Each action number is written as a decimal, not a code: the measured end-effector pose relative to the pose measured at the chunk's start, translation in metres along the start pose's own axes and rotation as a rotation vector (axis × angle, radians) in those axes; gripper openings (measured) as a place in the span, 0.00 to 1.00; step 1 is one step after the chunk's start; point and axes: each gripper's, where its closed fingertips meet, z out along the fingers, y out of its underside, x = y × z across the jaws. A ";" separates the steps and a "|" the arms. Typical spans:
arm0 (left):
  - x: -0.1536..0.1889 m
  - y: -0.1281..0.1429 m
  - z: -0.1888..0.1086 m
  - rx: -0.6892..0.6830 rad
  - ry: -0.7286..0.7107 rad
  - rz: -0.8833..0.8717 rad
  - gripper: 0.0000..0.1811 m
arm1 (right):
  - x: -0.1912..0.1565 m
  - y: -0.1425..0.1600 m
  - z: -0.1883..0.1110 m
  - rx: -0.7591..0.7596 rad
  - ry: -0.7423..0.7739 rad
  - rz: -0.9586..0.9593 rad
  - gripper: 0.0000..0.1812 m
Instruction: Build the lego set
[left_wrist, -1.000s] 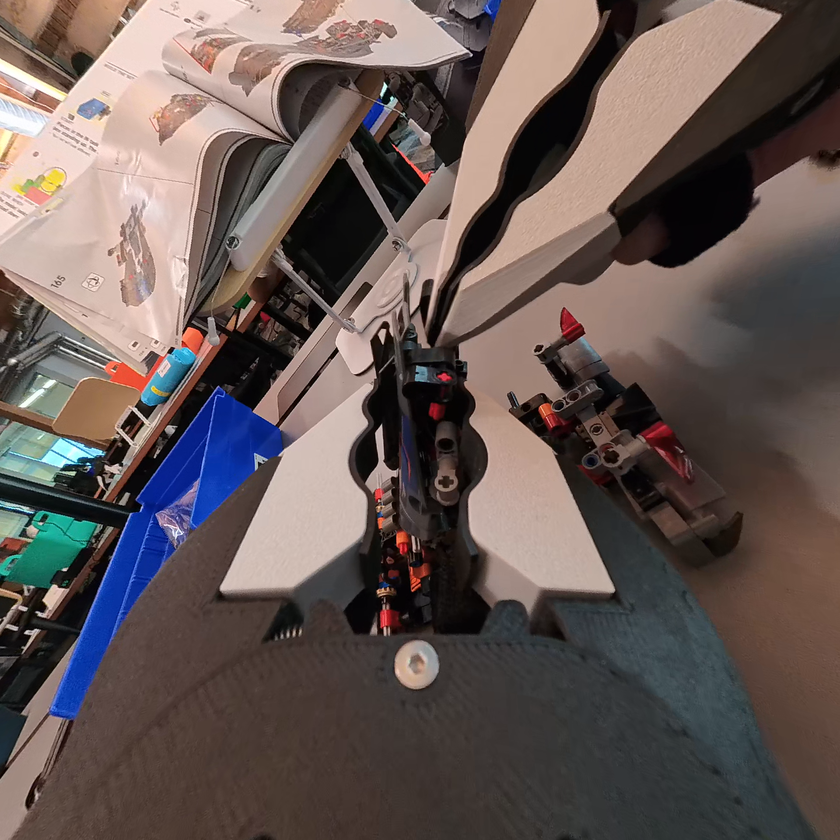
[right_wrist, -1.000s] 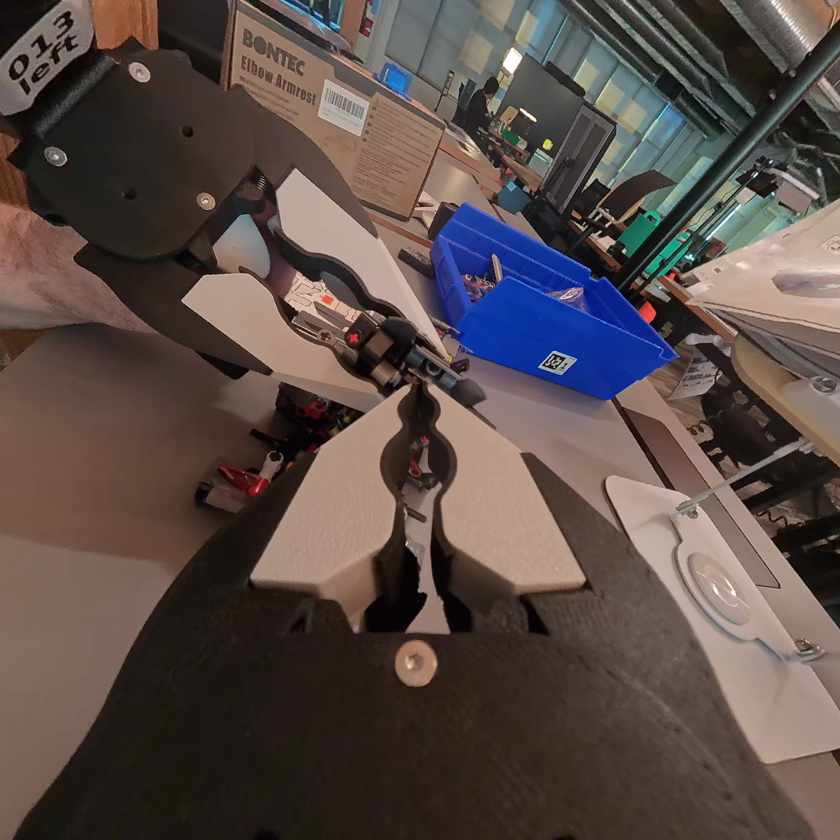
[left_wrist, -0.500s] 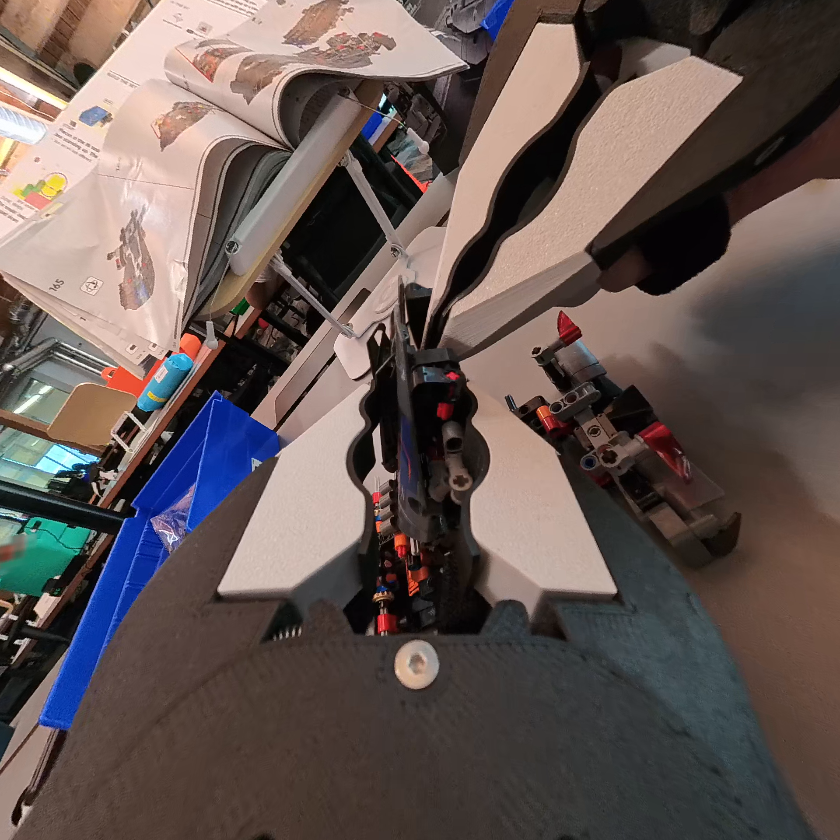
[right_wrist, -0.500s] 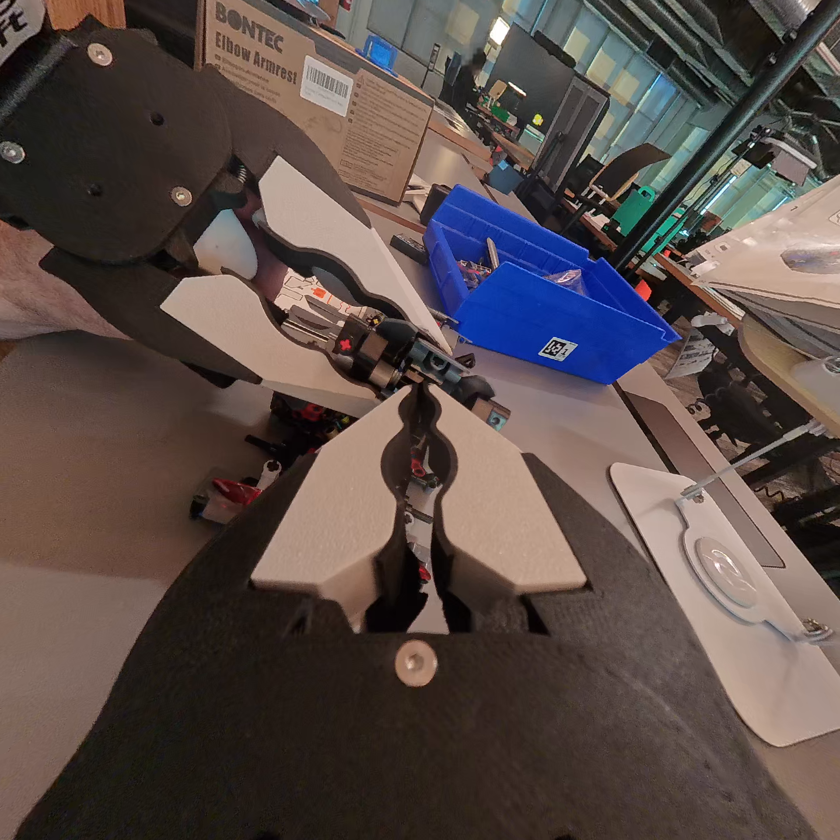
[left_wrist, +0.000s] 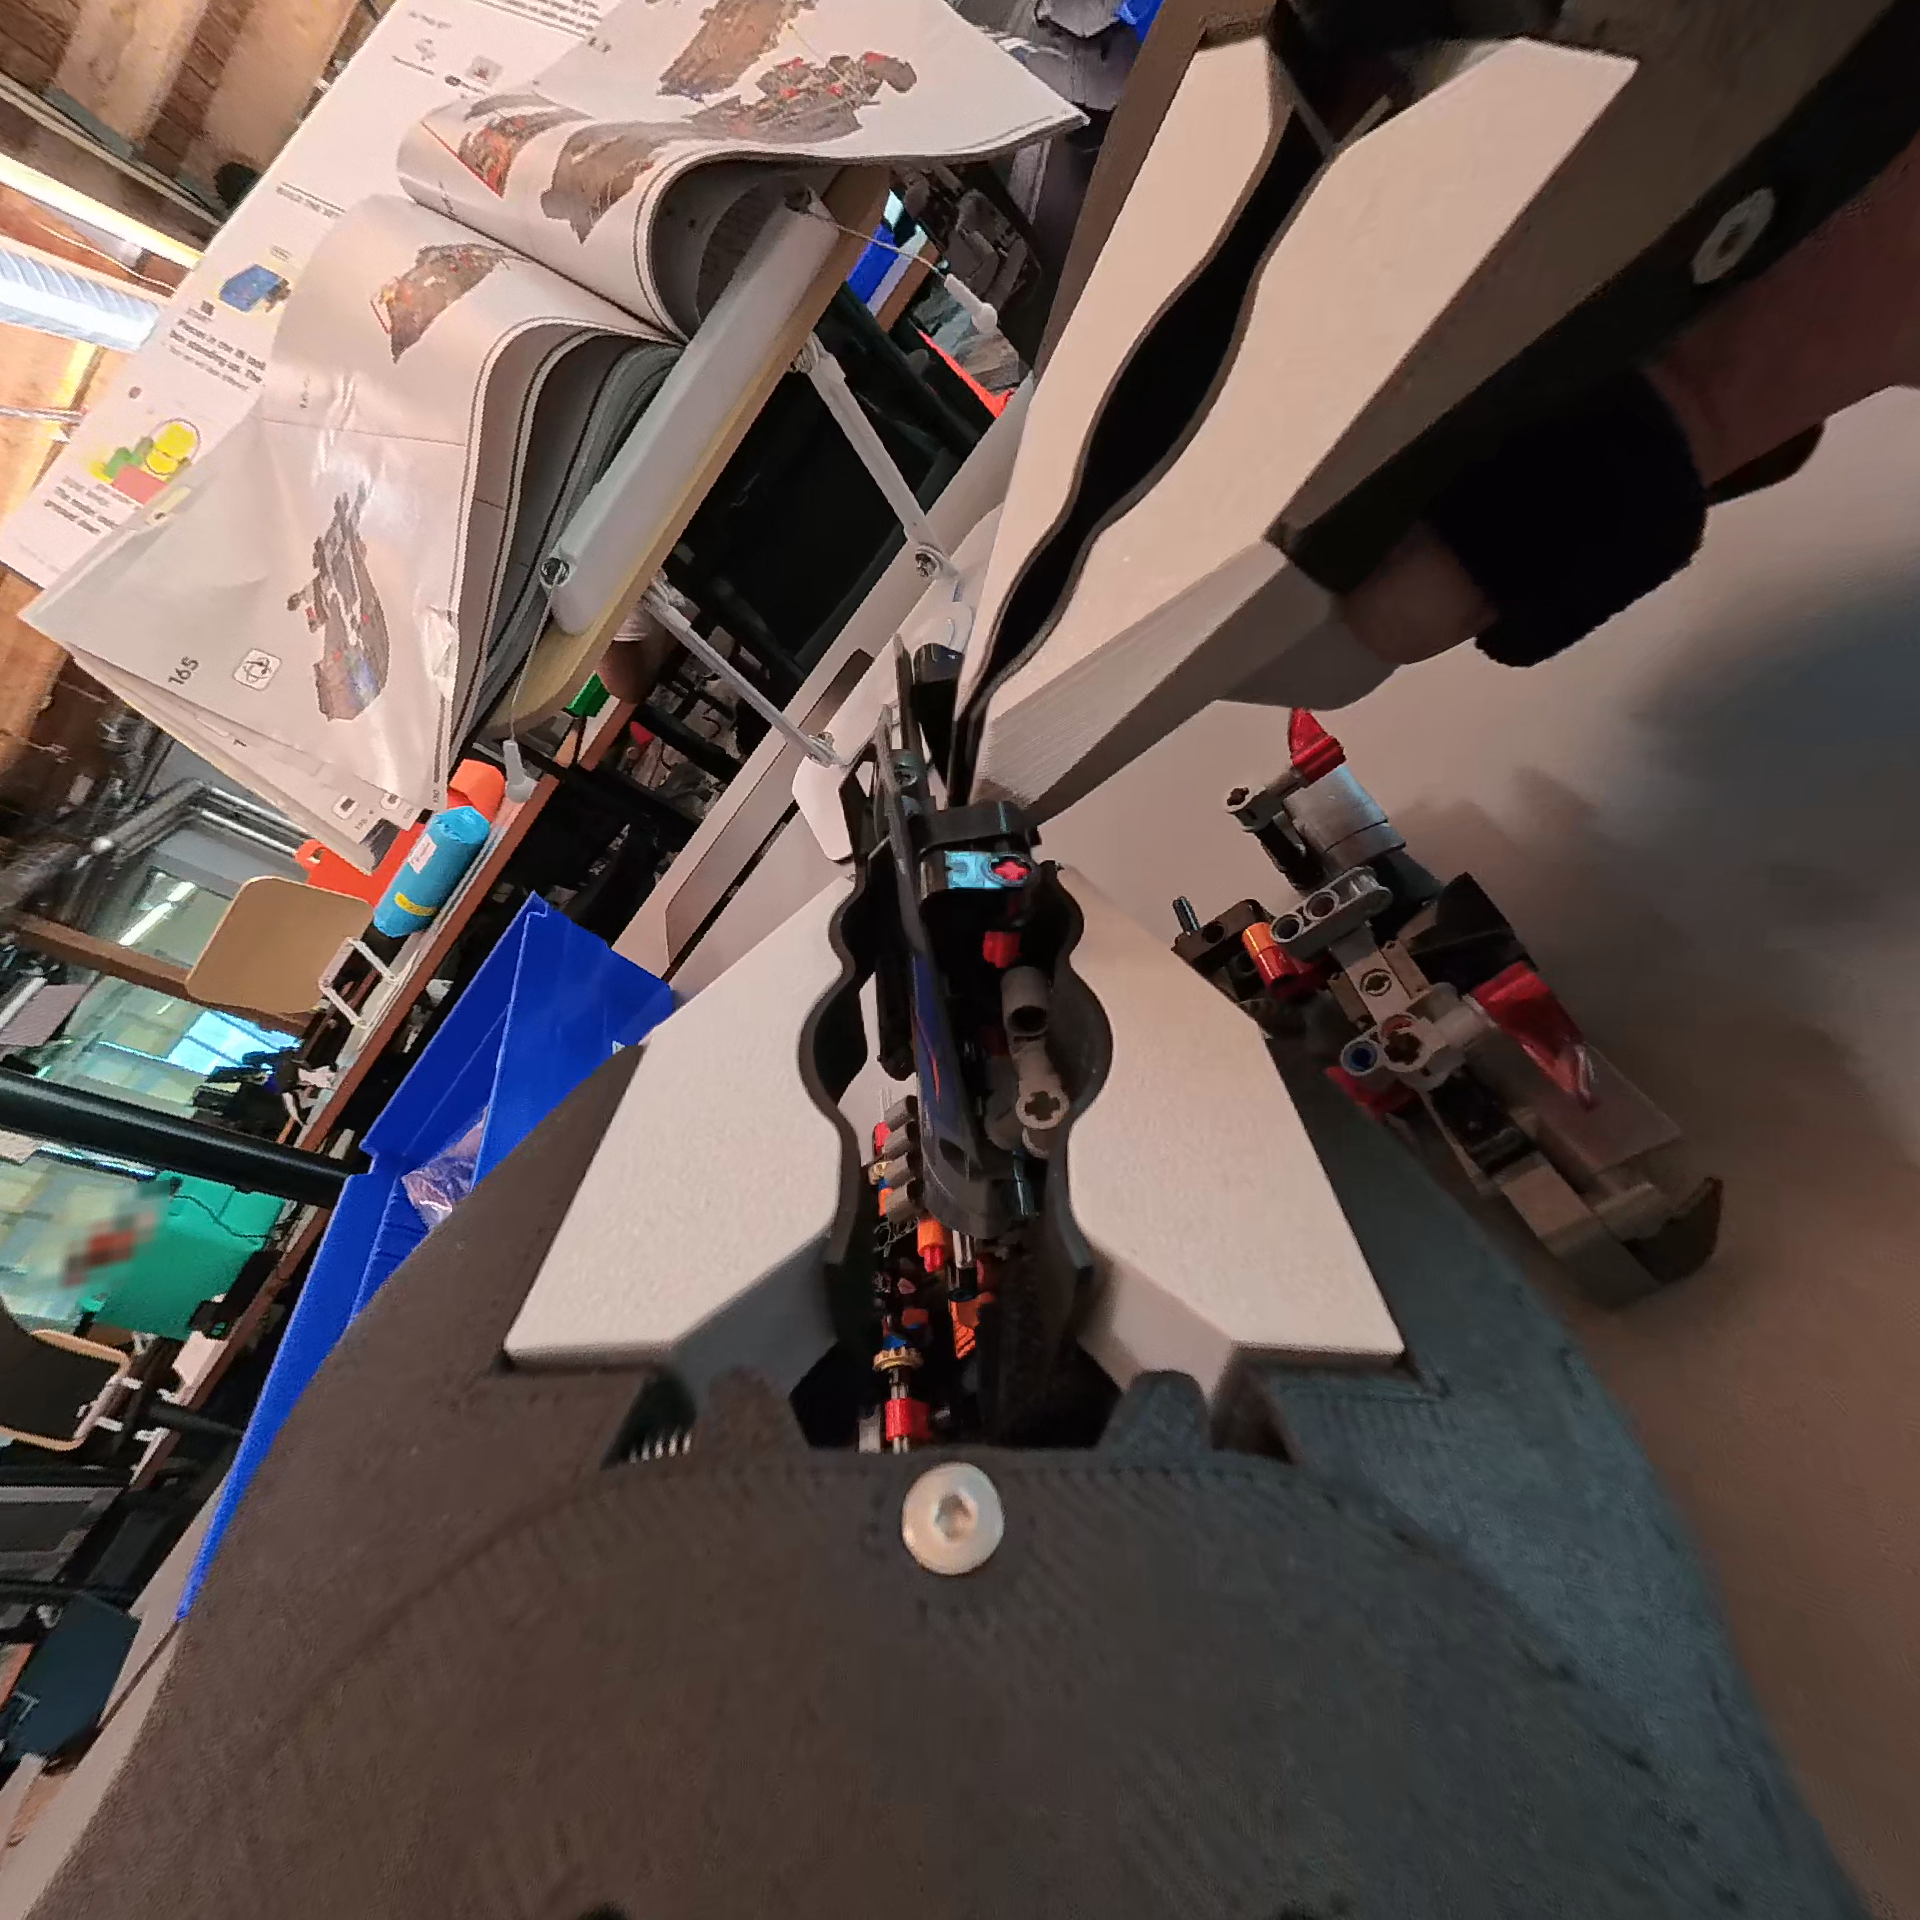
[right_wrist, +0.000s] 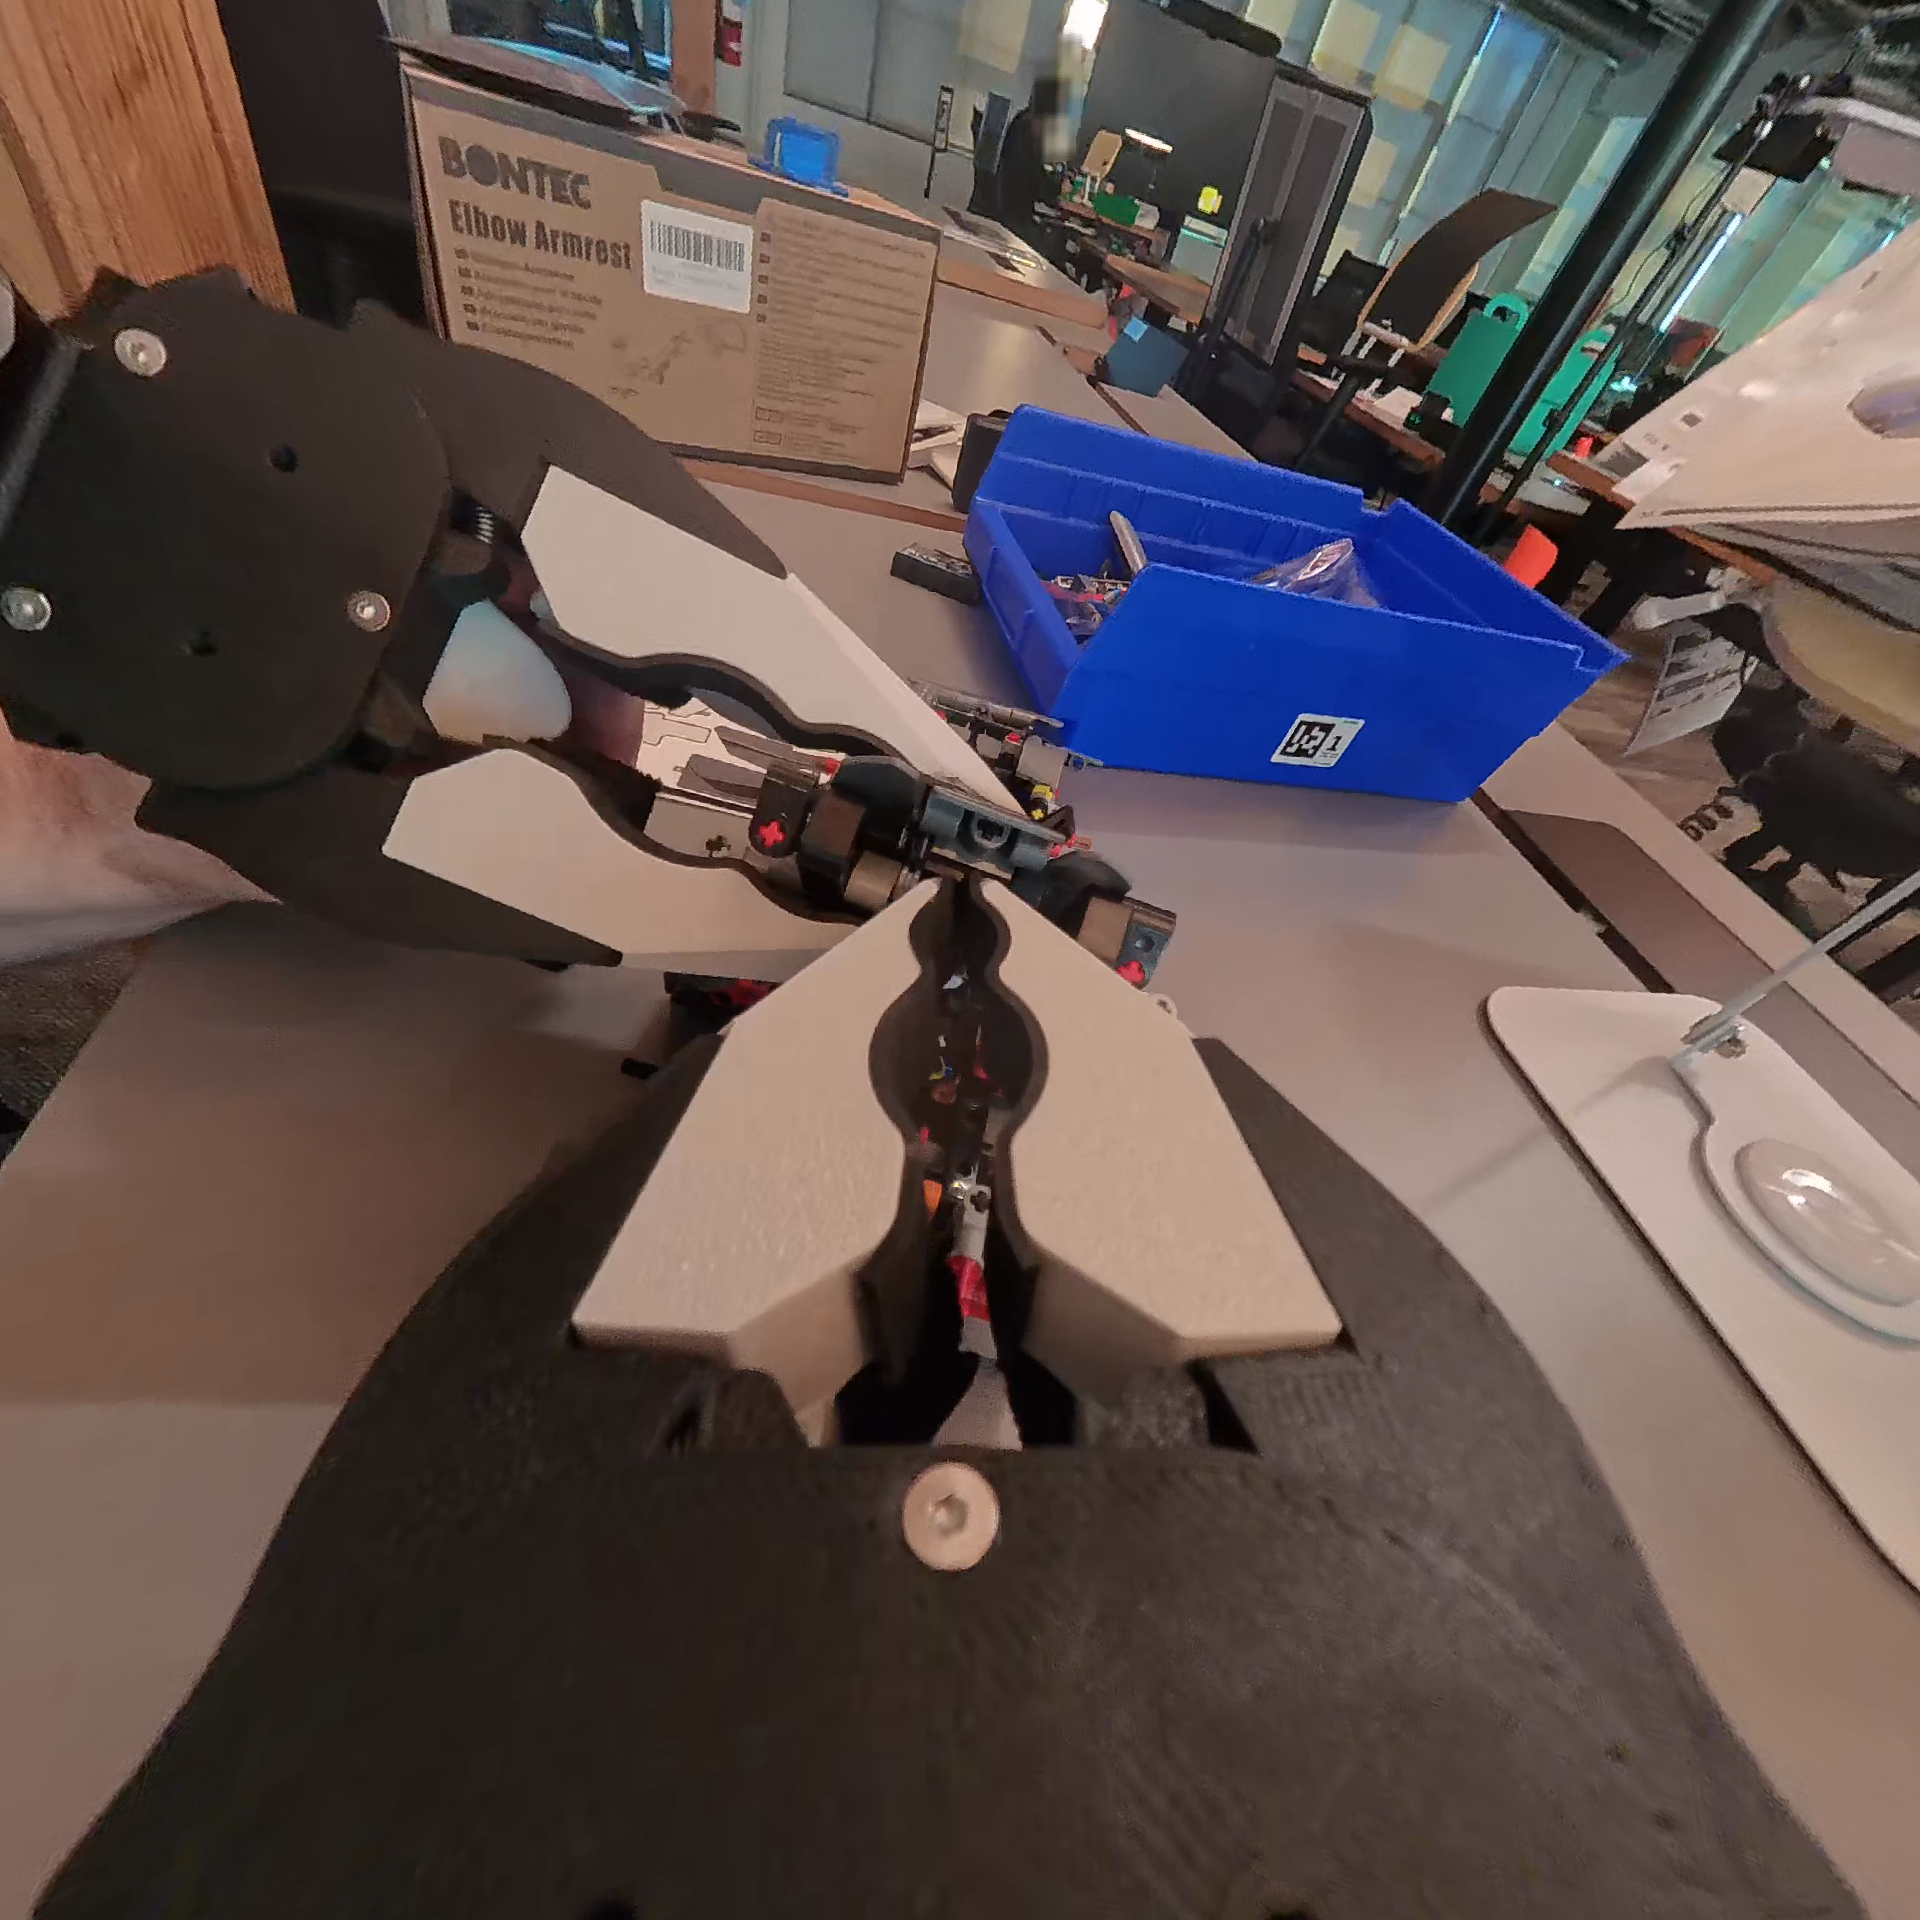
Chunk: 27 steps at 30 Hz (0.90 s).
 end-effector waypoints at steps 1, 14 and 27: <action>0.000 0.000 0.000 -0.004 -0.003 0.004 0.16 | 0.000 0.000 0.000 -0.002 0.001 0.014 0.00; -0.002 0.004 -0.001 0.010 0.023 -0.036 0.15 | 0.004 0.008 -0.015 -0.036 -0.061 -0.097 0.03; -0.006 0.003 -0.001 0.021 0.029 -0.065 0.16 | 0.000 0.013 -0.002 -0.065 0.008 -0.201 0.00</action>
